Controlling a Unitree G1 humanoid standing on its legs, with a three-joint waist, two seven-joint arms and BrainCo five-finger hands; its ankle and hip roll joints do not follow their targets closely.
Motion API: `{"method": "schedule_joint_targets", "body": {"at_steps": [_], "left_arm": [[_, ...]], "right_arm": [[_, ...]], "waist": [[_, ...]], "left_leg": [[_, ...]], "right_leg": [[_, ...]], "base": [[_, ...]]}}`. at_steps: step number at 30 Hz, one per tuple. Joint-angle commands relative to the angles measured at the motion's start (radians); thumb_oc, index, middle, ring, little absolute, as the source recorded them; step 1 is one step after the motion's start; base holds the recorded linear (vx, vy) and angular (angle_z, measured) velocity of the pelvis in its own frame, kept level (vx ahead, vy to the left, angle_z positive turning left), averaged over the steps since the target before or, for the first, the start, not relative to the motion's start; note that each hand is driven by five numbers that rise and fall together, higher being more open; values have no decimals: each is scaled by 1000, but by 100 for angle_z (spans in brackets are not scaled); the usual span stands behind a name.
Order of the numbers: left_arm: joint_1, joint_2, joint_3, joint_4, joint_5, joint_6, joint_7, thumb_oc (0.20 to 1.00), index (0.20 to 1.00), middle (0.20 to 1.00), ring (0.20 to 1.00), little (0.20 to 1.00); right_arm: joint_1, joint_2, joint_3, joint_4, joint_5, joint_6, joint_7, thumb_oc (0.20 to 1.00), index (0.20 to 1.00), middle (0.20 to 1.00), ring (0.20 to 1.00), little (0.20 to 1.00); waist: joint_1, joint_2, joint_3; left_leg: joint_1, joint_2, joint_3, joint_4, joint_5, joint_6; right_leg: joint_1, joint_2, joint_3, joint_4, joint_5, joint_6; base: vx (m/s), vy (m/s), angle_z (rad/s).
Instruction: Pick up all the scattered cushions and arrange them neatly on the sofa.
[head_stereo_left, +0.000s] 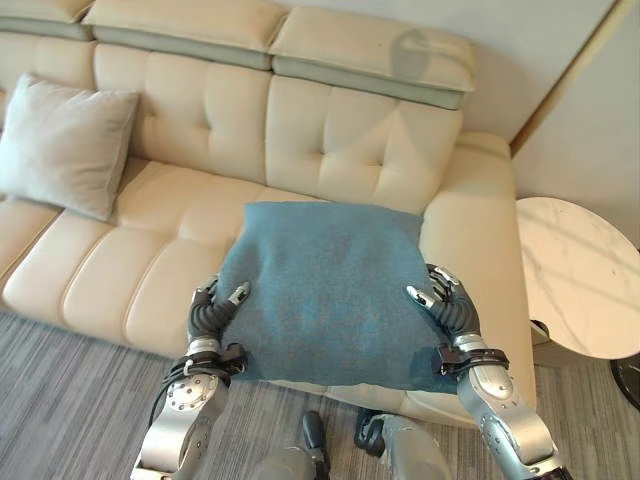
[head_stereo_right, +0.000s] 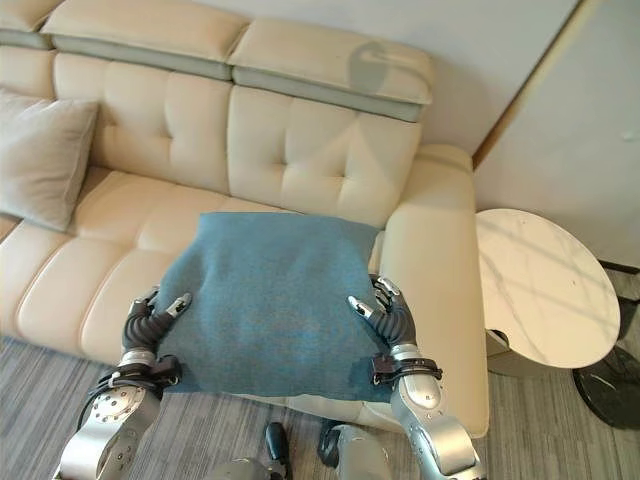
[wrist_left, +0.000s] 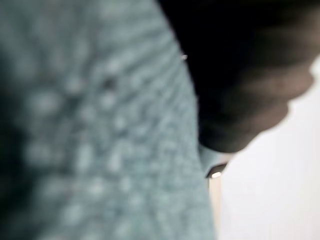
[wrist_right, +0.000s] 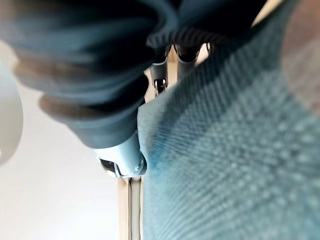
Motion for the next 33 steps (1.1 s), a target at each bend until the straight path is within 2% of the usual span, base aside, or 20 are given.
{"method": "schedule_joint_targets", "body": {"at_steps": [1, 3, 4, 6, 7, 8, 9, 10, 12, 16, 18, 20, 24, 26, 28, 29, 30, 31, 32, 33], "left_arm": [[-51, -52, -33, -109, 23, -120, -43, 200, 200, 200, 200, 200], [-53, -64, -42, -107, 3, -128, -31, 200, 200, 200, 200, 200], [-54, -64, -43, -106, 3, -129, -31, 200, 200, 200, 200, 200], [-52, -71, -44, -103, -2, -123, -26, 200, 200, 200, 200, 200], [-46, -74, -42, -104, -5, -121, -23, 200, 200, 200, 200, 200], [-36, -78, -37, -106, -5, -118, -22, 200, 200, 200, 200, 200], [-31, -80, -37, -107, -5, -118, -19, 200, 200, 200, 200, 200], [-24, -82, -34, -105, -6, -118, -12, 200, 200, 200, 200, 200], [-25, -86, -43, -105, -3, -119, -5, 200, 200, 200, 200, 200], [-22, -92, -52, -102, -5, -119, -6, 200, 200, 200, 200, 200], [-10, -87, -57, -108, 3, -117, -16, 200, 200, 200, 200, 200], [-4, -69, -63, -113, 11, -116, -21, 200, 200, 200, 200, 200], [-20, -62, -68, -111, 18, -122, -9, 200, 200, 200, 200, 200], [-183, -42, -101, -67, 78, -158, 58, 200, 200, 200, 200, 200], [-260, -40, -109, -32, 91, -173, 86, 200, 200, 200, 200, 200], [-470, -11, -132, 54, 154, -197, 178, 200, 200, 200, 200, 200], [-561, -13, -152, 99, 156, -208, 218, 200, 200, 200, 200, 200], [-571, -12, -152, 106, 156, -211, 219, 200, 200, 200, 200, 200], [-772, 30, -176, 194, 181, -221, 285, 200, 200, 200, 200, 200], [-863, 37, -191, 237, 185, -233, 310, 200, 200, 200, 200, 200]], "right_arm": [[-64, 1, 21, -63, 40, -107, 45, 200, 200, 200, 200, 200], [-70, -9, 26, -57, 54, -115, 40, 200, 200, 200, 200, 200], [-70, -9, 26, -57, 54, -115, 40, 200, 200, 200, 200, 200], [-70, -10, 25, -53, 57, -111, 41, 200, 200, 200, 200, 200], [-71, -10, 30, -51, 59, -110, 39, 200, 200, 200, 200, 200], [-69, -10, 34, -50, 59, -108, 40, 200, 200, 200, 200, 200], [-70, -11, 36, -49, 57, -106, 40, 200, 200, 200, 200, 200], [-73, -14, 45, -44, 56, -105, 39, 200, 200, 200, 200, 200], [-79, -21, 49, -42, 54, -105, 37, 200, 200, 200, 200, 200], [-65, -23, 46, -48, 52, -99, 39, 200, 200, 200, 200, 200], [-51, -21, 45, -52, 50, -97, 43, 200, 200, 200, 200, 200], [-47, -12, 60, -51, 43, -97, 46, 200, 200, 200, 200, 200], [-71, -6, 72, -45, 31, -104, 33, 200, 200, 200, 200, 200], [-245, 15, 114, -3, -2, -129, -32, 200, 200, 200, 200, 200], [-323, 20, 125, 13, -4, -137, -54, 200, 200, 200, 200, 200], [-523, 9, 144, 54, -18, -160, -132, 200, 200, 200, 200, 200], [-607, 13, 160, 88, -17, -167, -166, 200, 200, 200, 200, 200], [-617, 12, 159, 93, -16, -169, -166, 200, 200, 200, 200, 200], [-803, -1, 161, 146, -32, -181, -237, 200, 200, 200, 200, 200], [-887, 3, 163, 176, -39, -192, -255, 200, 200, 200, 200, 200]], "waist": [[-3, -6, -53], [16, -1, -34], [15, -1, -33], [10, 3, -35], [7, 4, -40], [9, 5, -45], [9, 2, -45], [12, 9, -46], [10, 24, -39], [-6, 44, -39], [-7, 58, -43], [-2, 59, -35], [2, 59, -23], [11, 58, 17], [14, 60, 33], [18, 67, 74], [18, 69, 88], [20, 69, 88], [19, 70, 109], [18, 70, 112]], "left_leg": [[-59, 93, -51, 331, -127, -94], [-104, 89, -121, 454, -100, -123], [-106, 90, -121, 457, -100, -124], [-108, 88, -144, 408, -114, -111], [-107, 91, -158, 350, -131, -101], [-104, 95, -179, 286, -125, -97], [-114, 95, -199, 235, -95, -90], [-113, 103, -274, 105, -13, -97], [-125, 121, -326, 28, 52, -111], [-100, 127, -305, 4, 61, -122], [-82, 111, -305, -14, 53, -122], [-70, 90, -298, -14, 27, -109], [-77, 81, -292, -14, 23, -101], [-131, 66, -291, -14, 27, -90], [-160, 64, -290, -10, 32, -89], [-250, 62, -284, 38, 31, -87], [-284, 62, -283, 58, 33, -87], [-294, 63, -282, 64, 31, -86], [-378, 63, -278, 119, 32, -85], [-420, 62, -277, 142, 30, -84]], "right_leg": [[160, 82, 87, -197, -95, -14], [192, 95, 112, -212, -109, -37], [193, 96, 111, -213, -109, -38], [206, 99, 128, -220, -120, -39], [208, 93, 139, -220, -122, -32], [210, 88, 154, -220, -125, -27], [203, 79, 159, -220, -115, -30], [205, 81, 181, -220, -115, -33], [217, 77, 195, -220, -123, -34], [249, 71, 207, -220, -142, -32], [256, 64, 210, -220, -139, -29], [249, 47, 220, -220, -135, -18], [237, 36, 223, -220, -129, -10], [172, 19, 242, -214, -114, 0], [134, 15, 251, -198, -111, 0], [30, 1, 271, -145, -105, -3], [-11, -2, 278, -125, -99, -5], [-22, -3, 280, -118, -101, -5], [-110, -10, 289, -65, -97, -9], [-152, -13, 294, -41, -95, -9]], "base": [[257, -208, -19], [160, -127, -36], [80, -45, -55], [92, 2, -59], [140, 48, -38], [102, 66, -23], [134, 89, -47], [121, 96, -58], [120, 94, -57], [161, 154, 0], [197, 221, -6], [196, 239, 3], [38, 95, 2], [-47, 172, 1], [-167, 107, 0], [-282, 138, 1], [-240, 101, -2], [-157, 55, -12], [-102, 52, -18], [-102, 65, -15]]}}
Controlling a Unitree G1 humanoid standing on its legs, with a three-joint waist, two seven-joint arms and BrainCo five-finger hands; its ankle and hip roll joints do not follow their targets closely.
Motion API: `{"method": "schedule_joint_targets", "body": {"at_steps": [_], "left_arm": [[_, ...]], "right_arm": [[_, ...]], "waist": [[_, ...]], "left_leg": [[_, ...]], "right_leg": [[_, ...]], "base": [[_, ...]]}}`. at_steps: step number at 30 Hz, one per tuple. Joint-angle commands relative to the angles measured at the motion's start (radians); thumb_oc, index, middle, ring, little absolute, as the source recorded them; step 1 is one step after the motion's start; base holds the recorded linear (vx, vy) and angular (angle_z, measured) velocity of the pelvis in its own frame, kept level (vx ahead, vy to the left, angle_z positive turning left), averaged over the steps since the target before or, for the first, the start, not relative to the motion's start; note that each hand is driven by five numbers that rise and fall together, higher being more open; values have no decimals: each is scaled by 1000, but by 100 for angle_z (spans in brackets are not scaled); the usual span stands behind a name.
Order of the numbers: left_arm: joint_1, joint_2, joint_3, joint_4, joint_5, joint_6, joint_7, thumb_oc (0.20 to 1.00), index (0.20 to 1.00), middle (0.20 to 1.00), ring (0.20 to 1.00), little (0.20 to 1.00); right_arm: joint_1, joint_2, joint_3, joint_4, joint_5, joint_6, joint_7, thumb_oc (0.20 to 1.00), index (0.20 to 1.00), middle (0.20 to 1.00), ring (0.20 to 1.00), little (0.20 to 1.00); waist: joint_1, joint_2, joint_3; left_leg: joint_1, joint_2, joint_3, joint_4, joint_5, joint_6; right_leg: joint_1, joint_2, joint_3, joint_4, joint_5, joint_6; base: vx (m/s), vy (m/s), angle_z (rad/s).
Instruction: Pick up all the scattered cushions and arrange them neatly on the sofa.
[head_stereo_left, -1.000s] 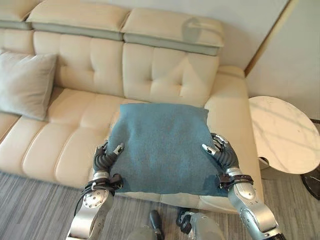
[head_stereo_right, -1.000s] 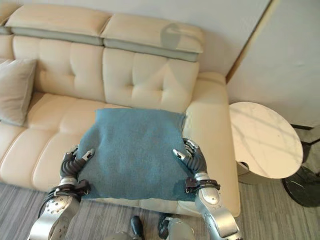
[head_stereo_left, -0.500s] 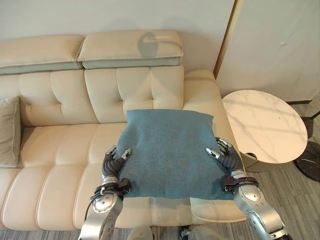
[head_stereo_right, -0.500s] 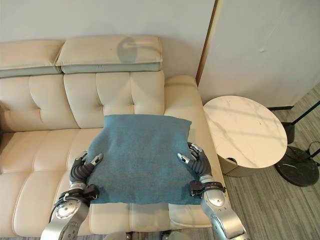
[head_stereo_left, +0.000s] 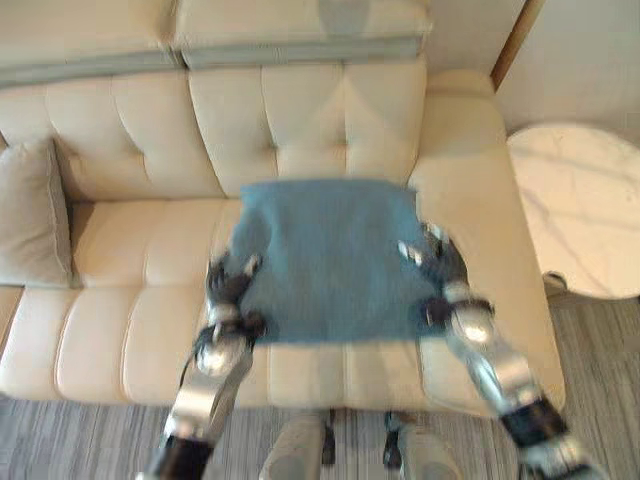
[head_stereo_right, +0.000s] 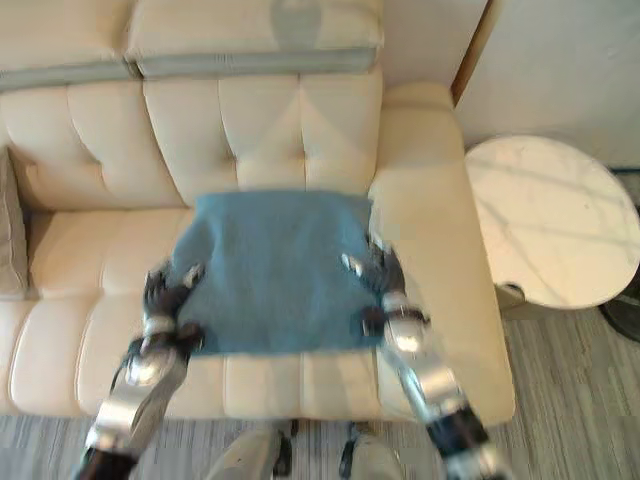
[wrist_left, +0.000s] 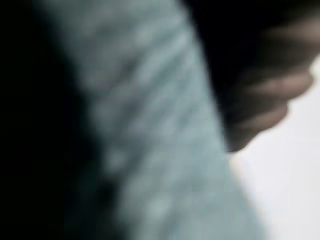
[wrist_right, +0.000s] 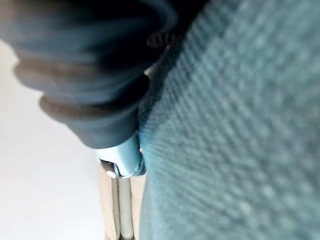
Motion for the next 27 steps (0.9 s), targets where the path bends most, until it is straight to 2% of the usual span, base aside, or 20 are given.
{"method": "schedule_joint_targets", "body": {"at_steps": [1, 4, 9, 11, 13, 14, 15, 17, 18, 19, 23, 24, 27], "left_arm": [[-348, 30, -113, -25, 115, -202, 98, 200, 200, 200, 200, 200], [-575, 89, -153, 129, 130, -213, 144, 200, 200, 200, 200, 200], [-766, 139, -199, 307, 142, -201, 198, 200, 200, 200, 200, 200], [-833, 160, -218, 375, 165, -186, 221, 200, 200, 200, 200, 200], [-928, 179, -265, 503, 192, -168, 245, 200, 200, 200, 200, 200], [-933, 180, -267, 506, 191, -169, 245, 200, 200, 200, 200, 200], [-955, 169, -268, 569, 184, -169, 266, 200, 200, 200, 200, 200], [-989, 137, -250, 670, 144, -175, 294, 219, 219, 219, 219, 219], [-997, 123, -247, 687, 132, -182, 298, 755, 755, 755, 755, 755], [-999, 122, -247, 689, 131, -184, 298, 1000, 1000, 1000, 1000, 1000], [-995, 105, -238, 769, 96, -183, 267, 1000, 1000, 1000, 1000, 1000], [-990, 117, -240, 796, 86, -176, 238, 1000, 1000, 1000, 1000, 1000], [-967, 117, -224, 841, 36, -183, 187, 1000, 1000, 1000, 1000, 1000]], "right_arm": [[-275, 69, 91, -92, -45, -186, -79, 200, 200, 200, 200, 200], [-468, 56, 98, 32, -59, -214, -141, 200, 200, 200, 200, 200], [-638, 47, 144, 217, -73, -216, -196, 200, 200, 200, 200, 200], [-699, 50, 171, 305, -53, -221, -200, 200, 200, 200, 200, 200], [-770, 93, 217, 478, 15, -234, -176, 200, 200, 200, 200, 200], [-776, 94, 217, 482, 17, -237, -175, 479, 479, 479, 479, 479], [-769, 138, 206, 545, 95, -277, -167, 1000, 1000, 1000, 1000, 1000], [-832, 138, 233, 679, 88, -255, -176, 1000, 1000, 1000, 1000, 1000], [-838, 138, 223, 722, 107, -254, -173, 1000, 1000, 1000, 1000, 1000], [-841, 138, 224, 727, 109, -256, -171, 1000, 1000, 1000, 1000, 1000], [-827, 115, 204, 809, 51, -227, -198, 1000, 1000, 1000, 1000, 1000], [-804, 107, 209, 827, 0, -201, -189, 1000, 1000, 1000, 1000, 1000], [-769, 103, 195, 845, -23, -182, -167, 1000, 1000, 1000, 1000, 1000]], "waist": [[-22, -40, -2], [-30, -37, 12], [-35, -39, 30], [-32, -40, 33], [-23, -42, 50], [-22, -43, 48], [-18, -41, 53], [-11, -38, 62], [-10, -36, 61], [-9, -36, 60], [-11, -33, 65], [-12, -35, 66], [-15, -38, 68]], "left_leg": [[-82, 16, -3, 96, -114, -46], [-214, 12, -8, 152, -113, -50], [-357, 5, -14, 196, -113, -52], [-420, 2, -17, 210, -104, -51], [-483, 2, -15, 228, -107, -49], [-492, 2, -15, 230, -104, -48], [-516, 1, -14, 241, -106, -45], [-554, -3, -13, 245, -102, -44], [-566, -5, -13, 249, -101, -44], [-569, -5, -13, 251, -102, -43], [-570, -12, -17, 247, -96, -42], [-555, -15, -18, 240, -94, -41], [-529, -17, -17, 233, -95, -40]], "right_leg": [[-58, -44, 45, 129, -215, 20], [-199, -52, 67, 199, -217, 24], [-352, -59, 86, 251, -216, 35], [-415, -61, 93, 265, -209, 38], [-487, -65, 98, 283, -206, 45], [-496, -65, 98, 284, -202, 45], [-520, -66, 107, 289, -198, 46], [-565, -70, 111, 299, -191, 51], [-577, -72, 113, 305, -190, 51], [-581, -73, 113, 307, -191, 51], [-580, -70, 114, 303, -187, 54], [-565, -69, 111, 294, -183, 55], [-537, -66, 111, 278, -178, 56]], "base": [[-31, 68, -9], [-12, 71, -1], [21, 51, -7], [16, 54, 0], [8, 14, -2], [5, 9, -4], [1, 13, -3], [9, 3, -3], [0, 0, 0], [7, 4, 6], [8, 19, 9], [-2, 40, 8], [-2, 9, 2]]}}
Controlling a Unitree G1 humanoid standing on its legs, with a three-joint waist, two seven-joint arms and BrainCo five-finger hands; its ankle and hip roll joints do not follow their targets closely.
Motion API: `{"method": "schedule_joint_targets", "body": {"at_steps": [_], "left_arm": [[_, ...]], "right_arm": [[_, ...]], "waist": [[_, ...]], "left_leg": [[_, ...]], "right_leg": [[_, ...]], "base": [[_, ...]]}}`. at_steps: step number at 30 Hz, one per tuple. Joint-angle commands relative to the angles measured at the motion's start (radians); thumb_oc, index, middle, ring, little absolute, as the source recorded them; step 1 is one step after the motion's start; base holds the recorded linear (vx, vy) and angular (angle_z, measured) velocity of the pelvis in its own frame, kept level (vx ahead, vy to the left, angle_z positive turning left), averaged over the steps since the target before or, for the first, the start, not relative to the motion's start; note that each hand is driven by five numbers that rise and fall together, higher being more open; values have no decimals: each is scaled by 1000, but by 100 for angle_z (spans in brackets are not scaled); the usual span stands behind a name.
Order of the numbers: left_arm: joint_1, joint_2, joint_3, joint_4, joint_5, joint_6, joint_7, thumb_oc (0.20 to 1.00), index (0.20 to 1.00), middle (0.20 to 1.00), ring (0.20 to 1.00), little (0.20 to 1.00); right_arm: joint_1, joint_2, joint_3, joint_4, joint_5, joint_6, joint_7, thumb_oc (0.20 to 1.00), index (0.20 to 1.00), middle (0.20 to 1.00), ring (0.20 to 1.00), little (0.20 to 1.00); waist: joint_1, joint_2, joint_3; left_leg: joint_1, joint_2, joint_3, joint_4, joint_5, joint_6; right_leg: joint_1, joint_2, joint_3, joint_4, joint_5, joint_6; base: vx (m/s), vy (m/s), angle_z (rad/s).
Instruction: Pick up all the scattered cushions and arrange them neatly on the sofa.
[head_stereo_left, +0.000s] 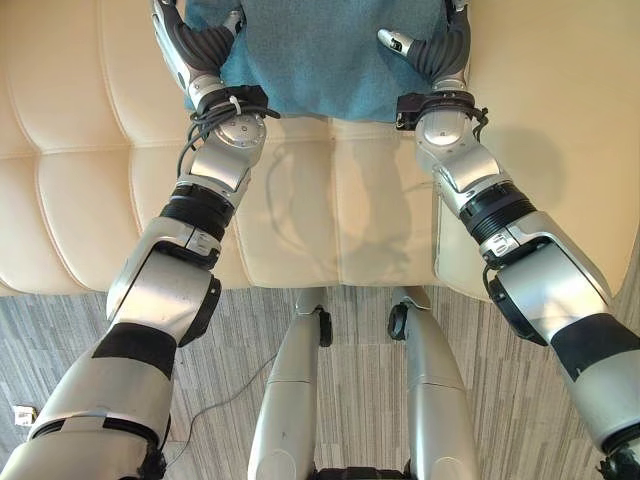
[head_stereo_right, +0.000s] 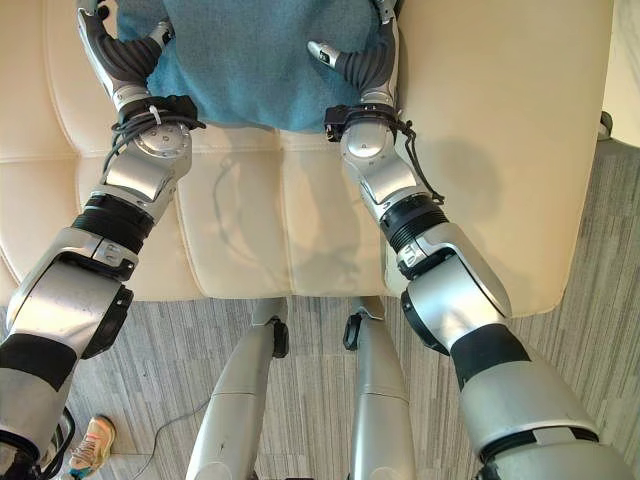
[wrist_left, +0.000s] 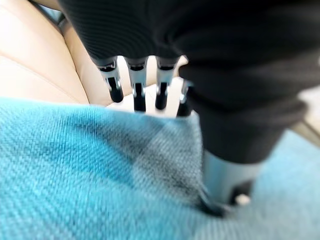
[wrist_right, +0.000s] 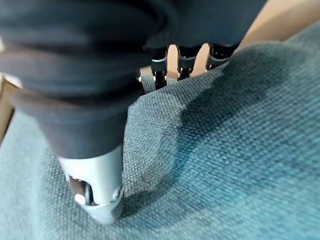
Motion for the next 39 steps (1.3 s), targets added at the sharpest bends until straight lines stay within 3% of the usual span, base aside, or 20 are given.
{"method": "schedule_joint_targets", "body": {"at_steps": [1, 3, 5, 7, 8, 11, 12, 13, 15, 20, 25, 26, 29, 31, 36, 39], "left_arm": [[-40, -11, 28, 105, -102, -88, -129, 1000, 1000, 1000, 1000, 1000], [20, 15, 46, 100, -189, -108, -228, 1000, 1000, 1000, 1000, 1000], [169, 21, 107, 103, -417, -122, -396, 1000, 1000, 1000, 1000, 1000], [224, 27, 126, 80, -448, -123, -425, 1000, 1000, 1000, 1000, 1000], [372, 14, 190, 44, -519, -113, -484, 1000, 1000, 1000, 1000, 1000], [540, -3, 249, -5, -534, -103, -509, 1000, 1000, 1000, 1000, 1000], [698, -37, 307, -43, -538, -90, -534, 1000, 1000, 1000, 1000, 1000], [707, -39, 307, -48, -537, -89, -533, 1000, 1000, 1000, 1000, 1000], [914, -108, 350, -92, -505, -58, -570, 1000, 1000, 1000, 1000, 1000], [1146, -146, 372, -137, -342, -6, -613, 1000, 1000, 1000, 1000, 1000], [1239, -138, 363, -117, -157, 39, -638, 1000, 1000, 1000, 1000, 1000], [1257, -133, 349, -85, -33, 55, -618, 1000, 1000, 1000, 1000, 1000], [1273, -135, 347, -69, 7, 60, -606, 1000, 1000, 1000, 1000, 1000], [1281, -131, 338, -37, 73, 74, -599, 1000, 1000, 1000, 1000, 1000], [1335, -150, 340, -12, 64, 83, -638, 1000, 1000, 1000, 1000, 1000], [1350, -155, 341, -9, 59, 85, -639, 1000, 1000, 1000, 1000, 1000]], "right_arm": [[50, 34, -29, 45, -62, 28, 58, 1000, 1000, 1000, 1000, 1000], [101, 17, -62, 45, -53, 51, 87, 1000, 1000, 1000, 1000, 1000], [209, -7, -104, 21, -44, 89, 146, 1000, 1000, 1000, 1000, 1000], [252, -9, -130, 6, -36, 92, 154, 1000, 1000, 1000, 1000, 1000], [356, -21, -189, -53, -20, 96, 180, 1000, 1000, 1000, 1000, 1000], [498, -8, -241, -135, 1, 95, 196, 1000, 1000, 1000, 1000, 1000], [647, 2, -278, -226, -13, 96, 224, 1000, 1000, 1000, 1000, 1000], [656, 3, -276, -232, -14, 98, 223, 1000, 1000, 1000, 1000, 1000], [856, 37, -320, -295, -4, 101, 279, 1000, 1000, 1000, 1000, 1000], [1086, 52, -374, -342, -23, 115, 356, 1000, 1000, 1000, 1000, 1000], [1236, 41, -408, -314, -84, 142, 407, 1000, 1000, 1000, 1000, 1000], [1290, 48, -418, -276, -117, 151, 414, 1000, 1000, 1000, 1000, 1000], [1315, 56, -428, -240, -143, 161, 412, 1000, 1000, 1000, 1000, 1000], [1336, 51, -435, -221, -154, 162, 418, 1000, 1000, 1000, 1000, 1000], [1388, 41, -449, -198, -159, 156, 447, 1000, 1000, 1000, 1000, 1000], [1396, 41, -450, -193, -161, 155, 448, 1000, 1000, 1000, 1000, 1000]], "waist": [[2, -11, -40], [0, -13, -40], [-5, -22, -47], [-6, -24, -55], [-8, -29, -80], [-8, -33, -102], [-9, -40, -142], [-10, -40, -144], [-12, -43, -204], [-15, -42, -281], [-31, -41, -319], [-41, -39, -320], [-41, -35, -314], [-54, -23, -301], [-58, -15, -317], [-55, -20, -333]], "left_leg": [[44, -13, -13, 78, -143, -43], [103, -14, -11, 59, -146, -42], [205, -10, -1, 21, -150, -41], [240, -7, 3, 10, -150, -41], [310, -4, 10, -20, -151, -41], [408, -4, 14, -73, -150, -37], [482, -2, 18, -119, -147, -35], [490, -2, 19, -125, -145, -35], [597, -5, 32, -192, -142, -29], [704, -15, 59, -226, -165, -15], [760, -25, 69, -226, -189, -2], [784, -27, 82, -226, -200, 0], [792, -18, 105, -226, -198, 2], [804, -7, 112, -226, -186, 3], [820, -3, 108, -226, -172, 4], [807, -7, 102, -226, -162, -1]], "right_leg": [[131, -28, 51, -65, -149, 97], [194, -22, 44, -100, -138, 99], [308, -14, 31, -171, -114, 106], [346, -14, 26, -190, -107, 109], [416, -13, 20, -219, -96, 113], [510, -9, 10, -264, -87, 116], [580, -6, 3, -299, -74, 121], [587, -6, 3, -305, -72, 122], [683, -7, -5, -365, -53, 133], [769, -8, 9, -400, -34, 151], [825, -15, 14, -400, -30, 161], [845, -21, 8, -400, -22, 169], [832, -19, -15, -371, -14, 176], [826, 3, -4, -276, -73, 165], [886, 64, 42, -50, -245, 119], [929, 85, 69, -63, -261, 109]], "base": [[-14, 41, 3], [-11, 53, 1], [6, 68, -7], [38, 47, -12], [46, 31, -18], [110, 65, -18], [85, 50, -12], [130, 85, -6], [103, 101, -7], [21, 130, -15], [-38, 120, -11], [-70, 77, -6], [-87, 40, -25], [-138, 25, -40], [-122, -48, -12], [-169, -142, -4]]}}
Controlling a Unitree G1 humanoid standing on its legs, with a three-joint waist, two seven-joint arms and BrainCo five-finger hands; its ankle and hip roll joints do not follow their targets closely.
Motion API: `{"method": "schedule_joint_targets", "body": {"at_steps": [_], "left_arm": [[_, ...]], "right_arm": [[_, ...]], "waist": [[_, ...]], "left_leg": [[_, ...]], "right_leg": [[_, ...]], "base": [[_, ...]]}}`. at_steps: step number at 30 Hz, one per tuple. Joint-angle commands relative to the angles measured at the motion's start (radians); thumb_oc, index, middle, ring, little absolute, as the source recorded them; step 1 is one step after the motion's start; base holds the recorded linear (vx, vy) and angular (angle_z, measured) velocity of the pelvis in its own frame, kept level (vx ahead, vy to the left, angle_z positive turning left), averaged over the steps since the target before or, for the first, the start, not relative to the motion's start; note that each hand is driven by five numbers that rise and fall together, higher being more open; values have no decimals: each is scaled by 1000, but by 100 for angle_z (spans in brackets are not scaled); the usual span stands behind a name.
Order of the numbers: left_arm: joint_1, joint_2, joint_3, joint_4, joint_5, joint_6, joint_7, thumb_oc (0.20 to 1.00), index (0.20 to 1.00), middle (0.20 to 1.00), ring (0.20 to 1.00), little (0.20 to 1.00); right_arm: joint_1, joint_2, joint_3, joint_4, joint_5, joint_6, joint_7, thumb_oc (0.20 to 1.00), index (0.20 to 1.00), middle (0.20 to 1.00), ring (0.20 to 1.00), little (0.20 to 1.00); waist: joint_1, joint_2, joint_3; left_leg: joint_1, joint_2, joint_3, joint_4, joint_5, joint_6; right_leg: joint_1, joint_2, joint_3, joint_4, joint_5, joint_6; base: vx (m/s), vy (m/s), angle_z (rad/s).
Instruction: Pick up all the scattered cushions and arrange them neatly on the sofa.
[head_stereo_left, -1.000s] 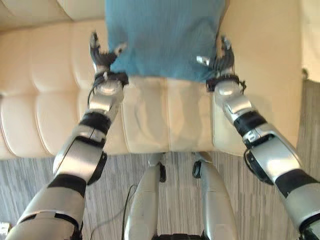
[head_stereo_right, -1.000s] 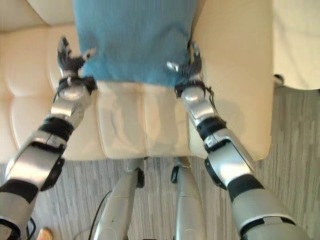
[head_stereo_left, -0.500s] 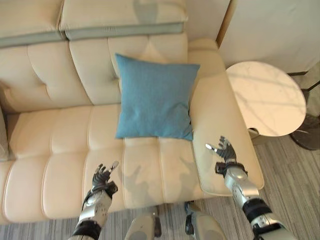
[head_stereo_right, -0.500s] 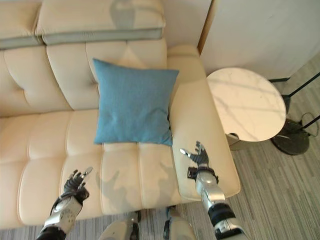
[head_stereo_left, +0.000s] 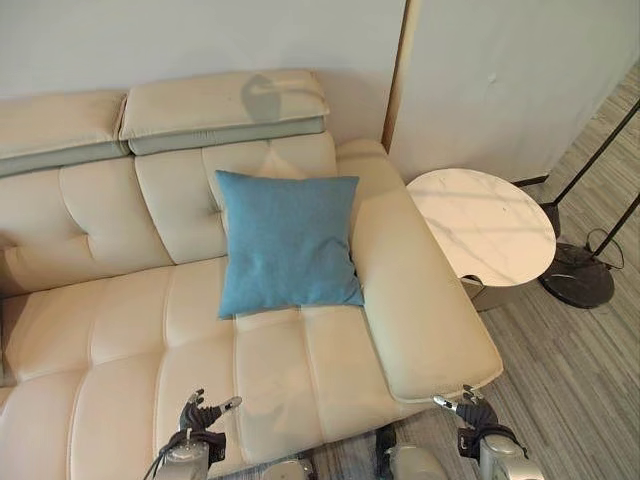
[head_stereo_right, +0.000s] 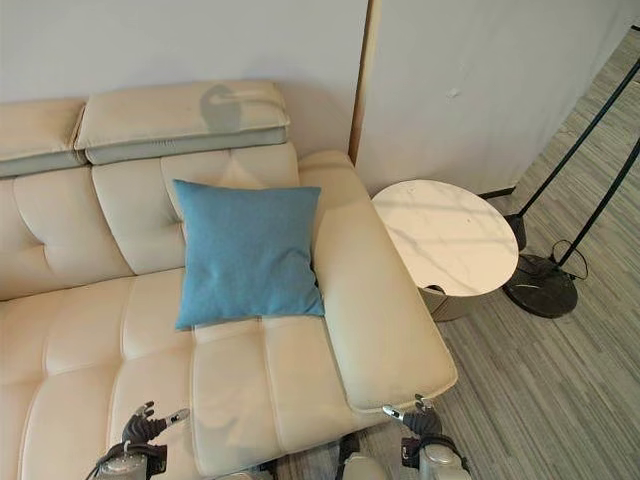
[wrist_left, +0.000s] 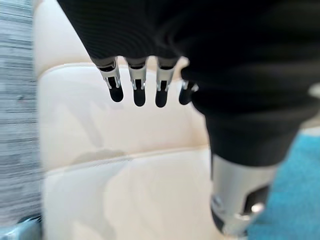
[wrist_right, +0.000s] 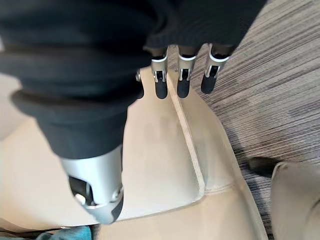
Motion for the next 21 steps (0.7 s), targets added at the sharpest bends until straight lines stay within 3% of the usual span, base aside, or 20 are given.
{"method": "schedule_joint_targets", "body": {"at_steps": [1, 3, 4, 5, 6, 9, 11, 12, 14, 15, 16, 17, 18, 19, 20, 21], "left_arm": [[-45, 7, -10, 21, 11, -11, -2, 1000, 1000, 1000, 1000, 1000], [-43, 5, -5, 28, 7, -8, -10, 1000, 1000, 1000, 1000, 1000], [-43, 5, -5, 28, 7, -8, -10, 1000, 1000, 1000, 1000, 1000], [-49, -1, -9, 42, 0, -1, -15, 1000, 1000, 1000, 1000, 1000], [-49, -1, -9, 42, 0, -1, -15, 1000, 1000, 1000, 1000, 1000], [-61, -7, -15, 64, 8, 2, -14, 1000, 1000, 1000, 1000, 1000], [-63, -11, -12, 64, 7, -3, -15, 1000, 1000, 1000, 1000, 1000], [-60, -12, -10, 62, 9, -3, -15, 1000, 1000, 1000, 1000, 1000], [-53, -12, 0, 41, -2, -4, -16, 1000, 1000, 1000, 1000, 1000], [-53, -12, 0, 41, -2, -4, -16, 1000, 1000, 1000, 1000, 1000], [-55, -12, 2, 39, -15, -4, -19, 1000, 1000, 1000, 1000, 1000], [-55, -12, 2, 39, -15, -4, -19, 1000, 1000, 1000, 1000, 1000], [-60, -18, -2, 41, -21, -2, -16, 1000, 1000, 1000, 1000, 1000], [-58, -22, -7, 41, -18, 1, -13, 1000, 1000, 1000, 1000, 1000], [-58, -22, -7, 41, -18, 1, -13, 1000, 1000, 1000, 1000, 1000], [-58, -27, -15, 44, -12, 2, -11, 1000, 1000, 1000, 1000, 1000]], "right_arm": [[-30, -33, -21, -46, -32, -26, -1, 1000, 1000, 1000, 1000, 1000], [-34, -46, -3, -29, -42, -24, -3, 1000, 1000, 1000, 1000, 1000], [-34, -46, -3, -29, -42, -24, -3, 1000, 1000, 1000, 1000, 1000], [-30, -53, -1, -32, -39, -24, -7, 1000, 1000, 1000, 1000, 1000], [-30, -53, -1, -32, -39, -24, -7, 1000, 1000, 1000, 1000, 1000], [-26, -64, 5, -29, -28, -29, -10, 1000, 1000, 1000, 1000, 1000], [-36, -78, 17, -23, -38, -26, -8, 1000, 1000, 1000, 1000, 1000], [-34, -80, 19, -26, -40, -24, -6, 1000, 1000, 1000, 1000, 1000], [-33, -74, 21, -29, -39, -21, 1, 1000, 1000, 1000, 1000, 1000], [-34, -74, 21, -29, -39, -21, 1, 1000, 1000, 1000, 1000, 1000], [-38, -71, 23, -21, -34, -18, 2, 1000, 1000, 1000, 1000, 1000], [-38, -71, 23, -21, -34, -18, 2, 1000, 1000, 1000, 1000, 1000], [-39, -65, 26, -21, -31, -18, -1, 1000, 1000, 1000, 1000, 1000], [-38, -63, 28, -22, -33, -16, -3, 1000, 1000, 1000, 1000, 1000], [-38, -63, 28, -22, -33, -16, -3, 1000, 1000, 1000, 1000, 1000], [-41, -55, 29, -21, -29, -19, -8, 1000, 1000, 1000, 1000, 1000]], "waist": [[-2, -2, 4], [12, -6, 7], [11, -6, 6], [11, 0, 24], [10, 0, 24], [2, 11, 69], [9, 0, 87], [5, -6, 85], [-3, -32, 74], [-3, -31, 72], [-7, -35, 60], [-7, -35, 60], [-13, -25, 44], [-24, -14, 29], [-25, -14, 29], [-32, 3, 11]], "left_leg": [[3, -89, -50, -5, -110, -58], [-49, -81, -49, -5, -43, -86], [-50, -80, -49, -5, -42, -86], [-87, -69, -63, -5, 14, -127], [-88, -68, -64, -5, 15, -127], [-127, -53, -87, -5, 62, -170], [-111, -70, -146, 33, 38, -146], [-113, -72, -140, 74, 15, -133], [-90, -60, -65, 247, -141, -92], [-93, -59, -65, 250, -142, -92], [-56, -48, -46, 286, -203, -80], [-57, -48, -46, 286, -203, -80], [26, -43, -33, 224, -223, -83], [61, -40, -30, 144, -182, -92], [61, -40, -30, 143, -182, -92], [101, -39, -28, 15, -157, -102]], "right_leg": [[160, 59, 29, -83, -29, -16], [202, 91, 34, -229, -41, -60], [202, 92, 34, -231, -40, -60], [205, 121, 31, -280, -36, -84], [206, 122, 30, -283, -34, -84], [195, 140, -1, -311, -9, -97], [175, 123, -13, -307, 8, -92], [167, 114, -19, -310, 19, -89], [146, 81, -31, -319, 37, -88], [144, 82, -32, -319, 37, -88], [136, 76, -42, -325, 38, -90], [136, 76, -42, -325, 38, -90], [133, 81, -53, -328, 36, -83], [130, 86, -65, -337, 45, -77], [130, 86, -65, -337, 45, -77], [123, 94, -81, -341, 51, -69]], "base": [[-203, -129, 4], [-366, -247, -13], [-485, -322, -22], [-274, -170, -8], [-443, -254, 17], [-360, -159, 34], [-360, -105, 26], [-307, -76, 10], [-262, -35, -5], [-199, 4, 8], [-82, 6, 18], [-117, 62, 35], [-38, 94, 38], [-38, 94, 44], [-40, 131, 57], [-68, 124, 47]]}}
